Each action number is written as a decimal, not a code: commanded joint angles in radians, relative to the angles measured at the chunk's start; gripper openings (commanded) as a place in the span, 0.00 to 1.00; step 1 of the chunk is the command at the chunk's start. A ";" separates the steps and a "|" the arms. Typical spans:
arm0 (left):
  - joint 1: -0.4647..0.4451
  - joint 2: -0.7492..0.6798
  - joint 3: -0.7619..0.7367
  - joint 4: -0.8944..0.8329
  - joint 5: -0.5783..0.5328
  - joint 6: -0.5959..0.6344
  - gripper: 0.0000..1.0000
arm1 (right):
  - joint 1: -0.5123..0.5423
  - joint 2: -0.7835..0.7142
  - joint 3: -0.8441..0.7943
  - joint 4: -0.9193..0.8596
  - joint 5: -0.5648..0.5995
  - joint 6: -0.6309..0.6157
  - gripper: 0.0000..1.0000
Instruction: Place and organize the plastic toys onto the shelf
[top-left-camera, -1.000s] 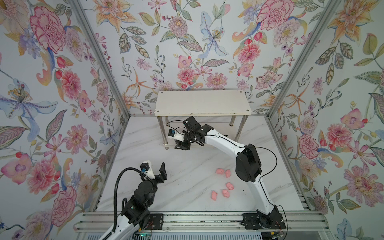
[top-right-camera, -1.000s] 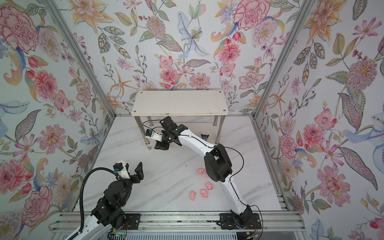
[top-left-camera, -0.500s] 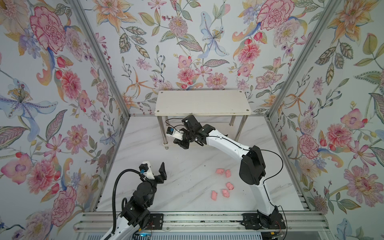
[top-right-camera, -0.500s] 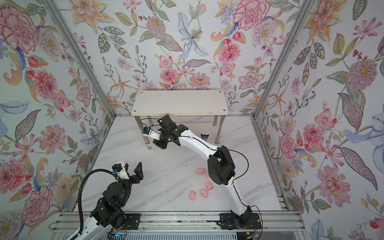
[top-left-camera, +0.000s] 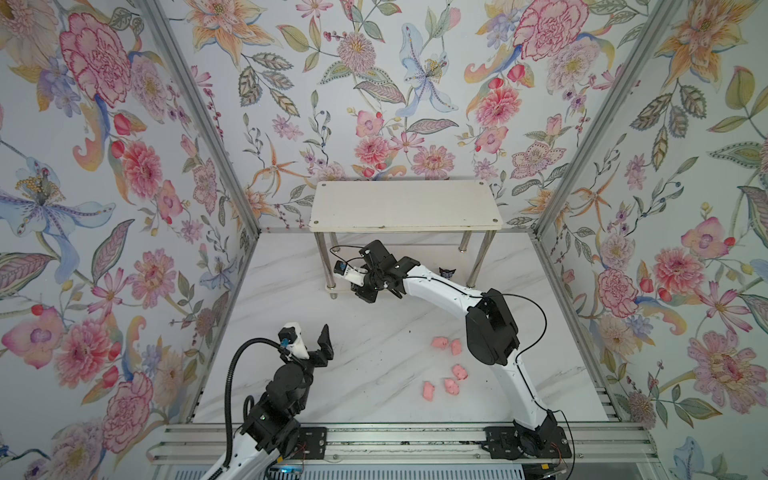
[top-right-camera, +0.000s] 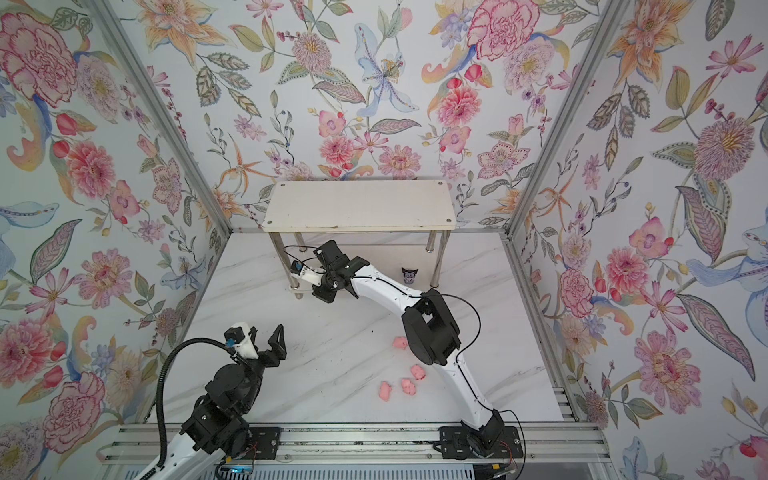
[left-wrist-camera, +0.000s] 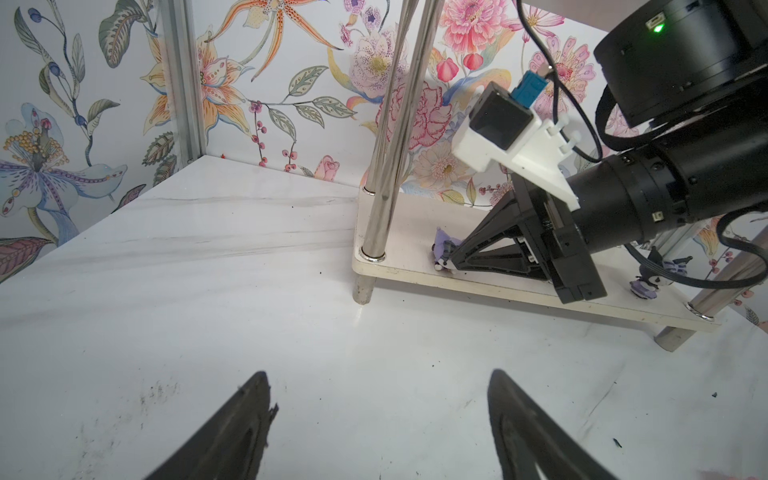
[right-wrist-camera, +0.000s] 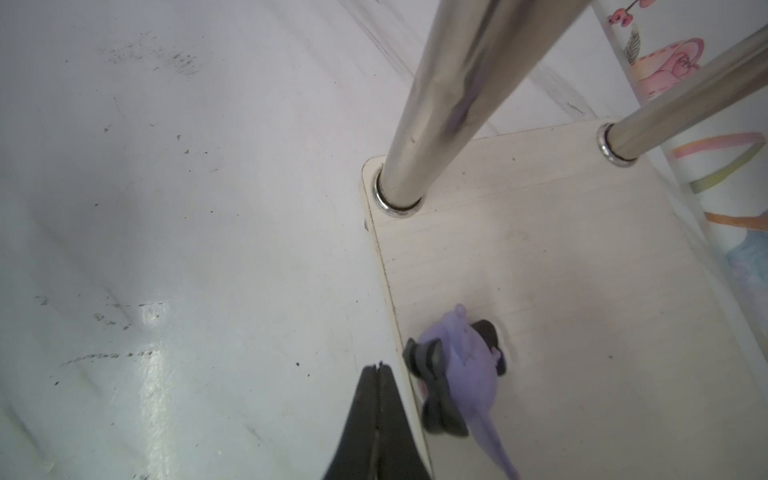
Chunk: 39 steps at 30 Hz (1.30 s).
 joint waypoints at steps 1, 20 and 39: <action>0.011 0.001 -0.014 -0.005 0.007 0.008 0.82 | 0.002 0.035 0.025 0.019 0.034 0.029 0.00; 0.010 0.010 -0.013 0.000 0.000 0.009 0.83 | -0.034 0.088 0.067 0.084 0.089 0.082 0.00; 0.010 0.038 -0.011 0.016 0.008 0.014 0.83 | 0.017 -0.079 -0.119 0.141 0.116 0.126 0.00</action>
